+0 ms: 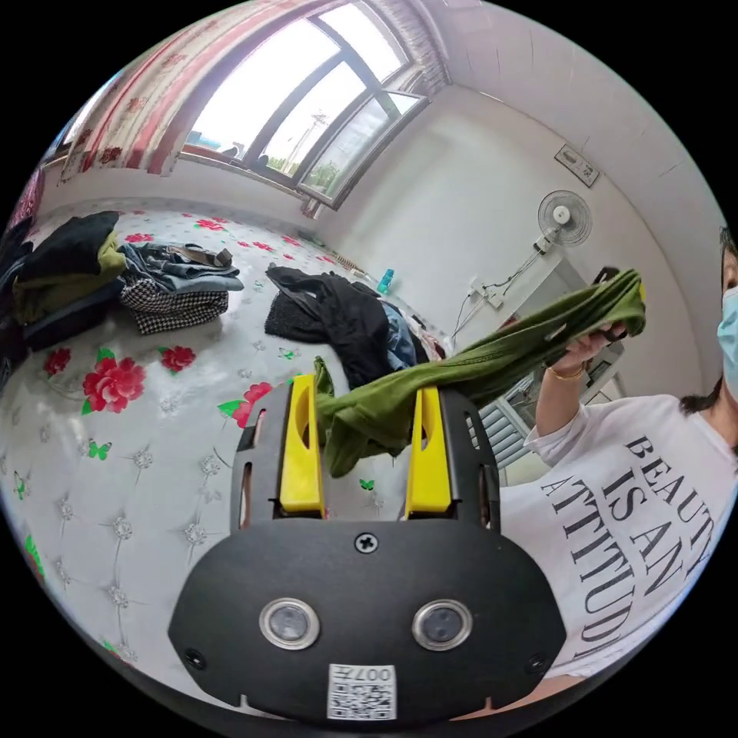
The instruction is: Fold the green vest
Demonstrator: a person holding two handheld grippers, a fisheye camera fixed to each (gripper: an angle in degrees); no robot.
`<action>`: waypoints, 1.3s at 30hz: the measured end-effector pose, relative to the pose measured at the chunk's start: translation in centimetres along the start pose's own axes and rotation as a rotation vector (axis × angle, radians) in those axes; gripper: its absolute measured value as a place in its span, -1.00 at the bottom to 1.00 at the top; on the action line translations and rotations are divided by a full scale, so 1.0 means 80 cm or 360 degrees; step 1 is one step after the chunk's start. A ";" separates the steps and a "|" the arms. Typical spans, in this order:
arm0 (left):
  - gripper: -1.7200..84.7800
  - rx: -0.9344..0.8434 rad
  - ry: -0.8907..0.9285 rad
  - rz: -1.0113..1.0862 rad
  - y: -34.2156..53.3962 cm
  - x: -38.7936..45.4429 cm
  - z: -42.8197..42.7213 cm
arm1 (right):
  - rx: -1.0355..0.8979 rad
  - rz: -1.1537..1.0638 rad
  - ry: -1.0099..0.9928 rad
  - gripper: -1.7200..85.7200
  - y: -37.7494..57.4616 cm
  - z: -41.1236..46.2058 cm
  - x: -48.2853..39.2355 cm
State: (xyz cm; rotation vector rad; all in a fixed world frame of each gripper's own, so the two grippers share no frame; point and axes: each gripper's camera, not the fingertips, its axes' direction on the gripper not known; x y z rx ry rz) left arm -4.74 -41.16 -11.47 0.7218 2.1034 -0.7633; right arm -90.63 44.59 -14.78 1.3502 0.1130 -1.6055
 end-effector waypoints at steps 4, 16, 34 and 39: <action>-0.96 0.0096 0.0291 -0.0087 0.015 -0.017 -0.033 | -0.0076 0.0026 0.0043 -0.97 0.006 -0.004 -0.004; -0.98 0.0256 -0.0381 -0.0137 -0.008 0.009 -0.242 | -0.0387 0.0206 0.0532 -0.97 -0.013 0.058 0.101; -0.98 0.0851 -0.1226 0.0728 0.092 0.412 -0.464 | 0.0325 -0.0360 0.0525 -0.97 -0.113 -0.015 -0.056; -0.98 0.0900 -0.1392 0.0778 0.085 0.417 -0.464 | 0.0329 -0.0284 0.0557 -0.97 -0.138 0.019 -0.022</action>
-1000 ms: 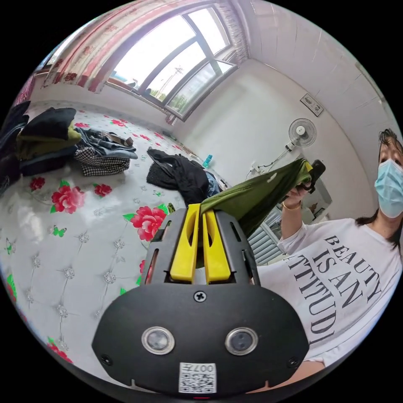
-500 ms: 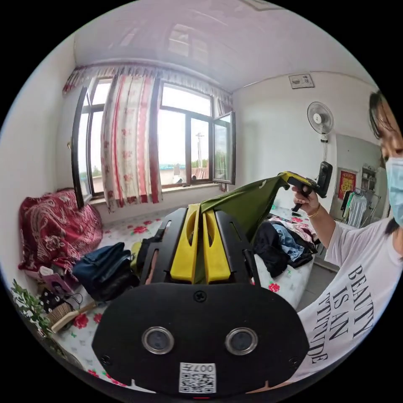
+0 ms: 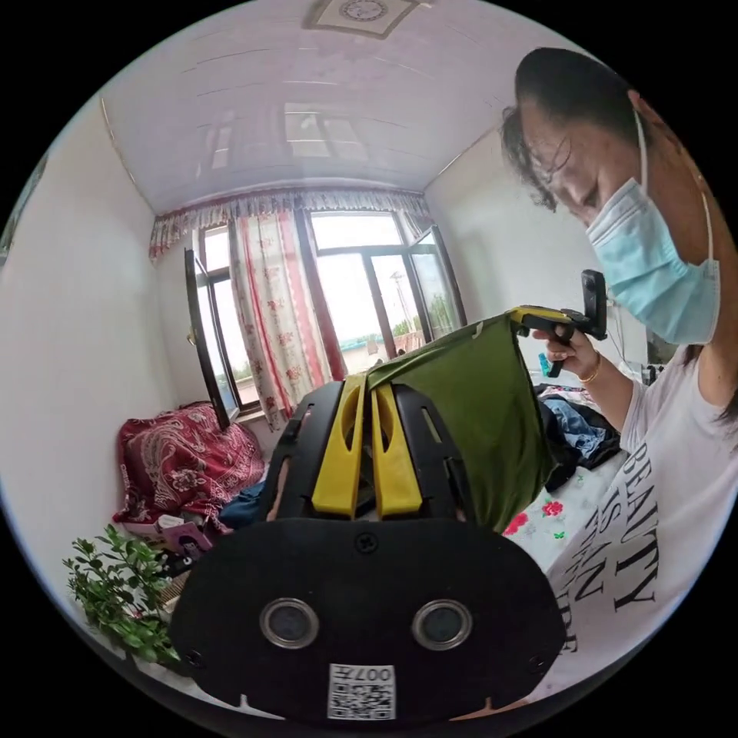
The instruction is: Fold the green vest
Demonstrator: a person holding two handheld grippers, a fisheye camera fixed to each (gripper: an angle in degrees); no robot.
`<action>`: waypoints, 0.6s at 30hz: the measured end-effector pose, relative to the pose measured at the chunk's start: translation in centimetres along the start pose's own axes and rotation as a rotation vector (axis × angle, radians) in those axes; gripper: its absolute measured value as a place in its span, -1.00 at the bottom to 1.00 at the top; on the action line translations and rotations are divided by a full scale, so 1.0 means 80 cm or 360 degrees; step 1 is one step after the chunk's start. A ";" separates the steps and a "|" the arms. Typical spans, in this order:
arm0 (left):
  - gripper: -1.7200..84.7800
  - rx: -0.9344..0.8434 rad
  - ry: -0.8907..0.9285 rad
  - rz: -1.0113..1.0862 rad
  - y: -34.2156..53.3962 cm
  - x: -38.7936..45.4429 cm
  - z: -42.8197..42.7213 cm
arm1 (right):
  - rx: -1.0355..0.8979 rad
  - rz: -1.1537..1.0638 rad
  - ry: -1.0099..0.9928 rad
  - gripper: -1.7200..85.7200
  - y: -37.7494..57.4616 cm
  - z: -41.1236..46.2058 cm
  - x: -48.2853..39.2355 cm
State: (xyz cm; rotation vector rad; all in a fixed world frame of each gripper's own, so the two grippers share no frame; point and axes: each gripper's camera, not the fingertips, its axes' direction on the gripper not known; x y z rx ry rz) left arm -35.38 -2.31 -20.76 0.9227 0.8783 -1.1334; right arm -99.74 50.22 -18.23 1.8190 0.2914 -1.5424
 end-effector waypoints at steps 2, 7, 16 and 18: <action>-0.98 -0.0118 0.0017 -0.0093 0.015 -0.022 0.051 | -0.0173 0.0072 0.0079 -0.96 0.016 0.064 0.022; -0.88 -0.0556 -0.0113 -0.0277 0.073 -0.071 0.226 | -0.0575 0.0354 0.0186 -0.95 0.072 0.230 0.095; -0.74 -0.1323 -0.0314 -0.0623 0.292 -0.116 0.393 | -0.1456 0.0680 0.0342 -0.89 0.339 0.368 0.115; -0.75 -0.1408 -0.0314 -0.0670 0.352 -0.103 0.371 | -0.1560 0.0760 0.0229 -0.88 0.406 0.345 0.086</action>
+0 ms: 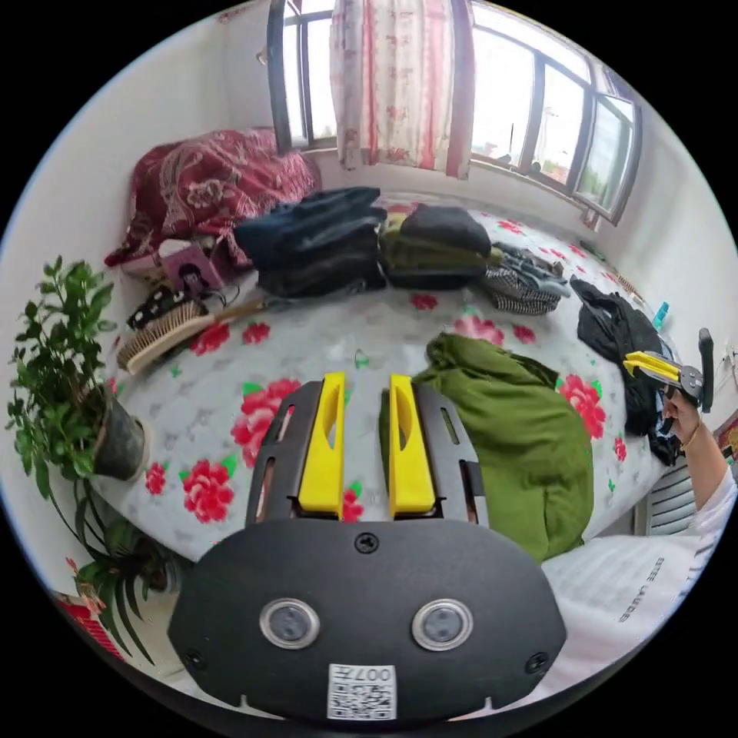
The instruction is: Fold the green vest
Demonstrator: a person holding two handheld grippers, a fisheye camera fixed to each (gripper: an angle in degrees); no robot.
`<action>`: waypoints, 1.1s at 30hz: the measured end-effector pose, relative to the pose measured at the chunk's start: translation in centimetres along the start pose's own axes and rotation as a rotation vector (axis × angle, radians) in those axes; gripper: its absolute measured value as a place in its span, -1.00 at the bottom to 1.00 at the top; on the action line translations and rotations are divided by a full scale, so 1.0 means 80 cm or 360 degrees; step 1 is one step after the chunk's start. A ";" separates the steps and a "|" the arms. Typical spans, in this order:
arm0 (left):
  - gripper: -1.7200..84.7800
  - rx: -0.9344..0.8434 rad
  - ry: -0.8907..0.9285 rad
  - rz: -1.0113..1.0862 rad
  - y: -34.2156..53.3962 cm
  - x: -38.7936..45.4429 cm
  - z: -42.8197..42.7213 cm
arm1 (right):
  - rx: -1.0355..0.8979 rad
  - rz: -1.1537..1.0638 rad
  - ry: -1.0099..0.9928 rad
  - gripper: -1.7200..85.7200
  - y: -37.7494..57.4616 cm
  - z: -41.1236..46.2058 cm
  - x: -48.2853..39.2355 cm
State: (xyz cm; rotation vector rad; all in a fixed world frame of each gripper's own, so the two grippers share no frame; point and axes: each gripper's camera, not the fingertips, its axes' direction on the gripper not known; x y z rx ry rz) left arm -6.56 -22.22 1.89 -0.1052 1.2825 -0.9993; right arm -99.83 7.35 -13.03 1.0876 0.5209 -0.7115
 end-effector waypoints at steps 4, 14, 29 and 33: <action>-0.74 -0.0435 0.0188 -0.0077 0.148 0.005 0.090 | -0.0228 0.0209 -0.0203 -0.87 0.135 0.065 -0.006; -0.88 -0.0838 0.0202 0.0158 0.221 0.126 0.189 | -0.0601 0.0036 -0.0394 -0.92 0.188 0.155 -0.092; -0.82 -0.0548 0.0241 -0.0046 0.091 0.127 0.244 | -0.0207 0.0673 -0.0312 -0.91 0.132 0.116 0.083; -0.80 -0.0620 0.0262 0.0006 0.144 0.119 0.243 | -0.0349 0.0594 -0.0316 -0.91 0.186 0.127 0.061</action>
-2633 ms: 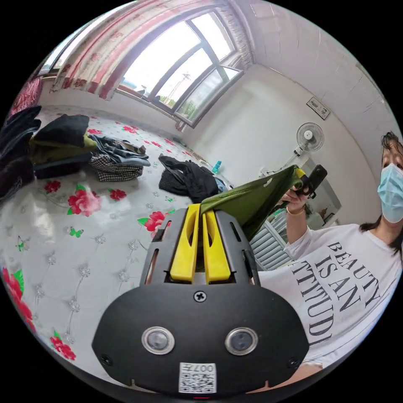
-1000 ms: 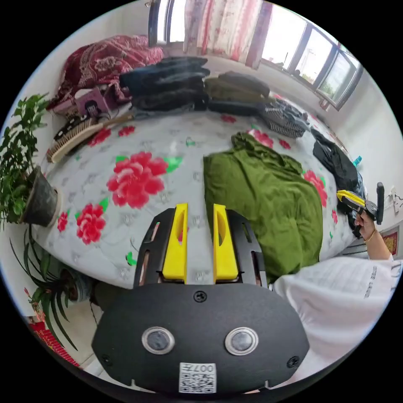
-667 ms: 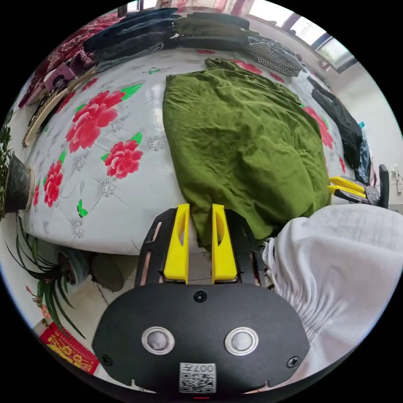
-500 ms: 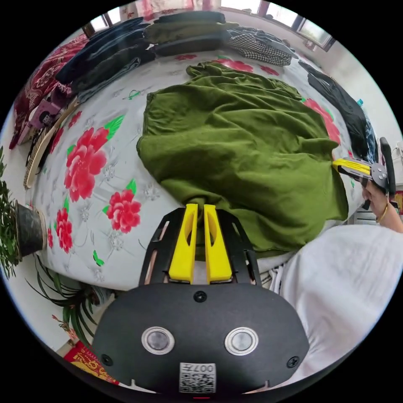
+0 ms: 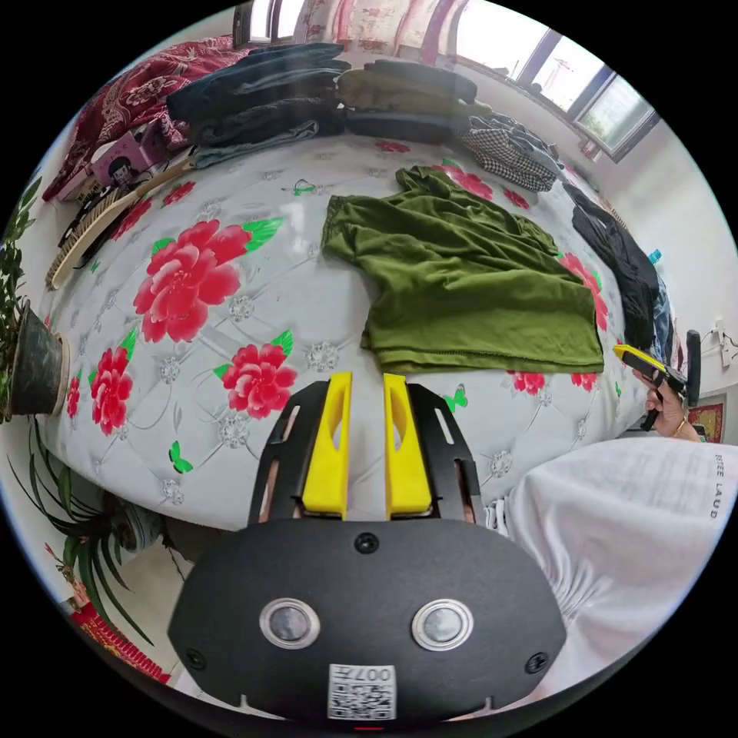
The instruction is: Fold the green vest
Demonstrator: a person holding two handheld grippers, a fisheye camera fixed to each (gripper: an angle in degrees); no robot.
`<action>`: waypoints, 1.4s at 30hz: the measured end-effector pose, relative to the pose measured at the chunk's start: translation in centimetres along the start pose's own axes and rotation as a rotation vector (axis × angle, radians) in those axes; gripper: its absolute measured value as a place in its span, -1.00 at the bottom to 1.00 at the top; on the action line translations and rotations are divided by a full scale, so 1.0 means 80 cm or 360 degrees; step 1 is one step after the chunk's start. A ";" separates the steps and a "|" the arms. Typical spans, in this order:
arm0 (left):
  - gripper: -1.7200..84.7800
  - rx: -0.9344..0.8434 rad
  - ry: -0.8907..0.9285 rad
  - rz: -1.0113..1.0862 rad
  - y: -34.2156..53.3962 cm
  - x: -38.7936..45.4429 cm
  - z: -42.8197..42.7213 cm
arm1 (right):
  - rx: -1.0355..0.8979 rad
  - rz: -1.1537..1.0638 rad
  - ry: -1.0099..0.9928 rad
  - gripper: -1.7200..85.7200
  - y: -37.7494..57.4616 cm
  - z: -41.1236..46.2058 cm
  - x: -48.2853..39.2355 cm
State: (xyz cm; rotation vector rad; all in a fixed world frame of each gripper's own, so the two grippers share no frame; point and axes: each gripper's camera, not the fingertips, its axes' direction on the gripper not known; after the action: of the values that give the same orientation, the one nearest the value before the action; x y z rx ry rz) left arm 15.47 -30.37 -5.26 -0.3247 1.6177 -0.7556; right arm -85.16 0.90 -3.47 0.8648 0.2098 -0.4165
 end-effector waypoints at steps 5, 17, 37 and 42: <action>-0.76 -0.0042 0.0057 0.0049 0.012 0.004 0.023 | -0.0106 0.0000 -0.0053 -0.91 0.015 0.025 -0.002; -0.85 0.0047 0.0084 0.0154 0.000 0.034 0.055 | -0.0136 -0.0005 0.0032 -0.97 0.016 -0.003 -0.011; -0.96 0.0084 0.0229 0.0269 0.006 -0.015 0.062 | -0.0071 0.0064 0.0010 -0.97 0.046 -0.047 -0.005; -0.96 0.0308 0.0680 0.0058 0.067 -0.097 -0.001 | -0.0005 0.0199 -0.0173 -0.97 0.078 -0.073 0.030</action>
State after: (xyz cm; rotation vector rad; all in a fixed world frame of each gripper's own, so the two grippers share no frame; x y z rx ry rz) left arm 18.05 -21.68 -2.64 0.0099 1.9225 -0.9924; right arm -80.31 8.36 -3.65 0.8445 0.0560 -0.3452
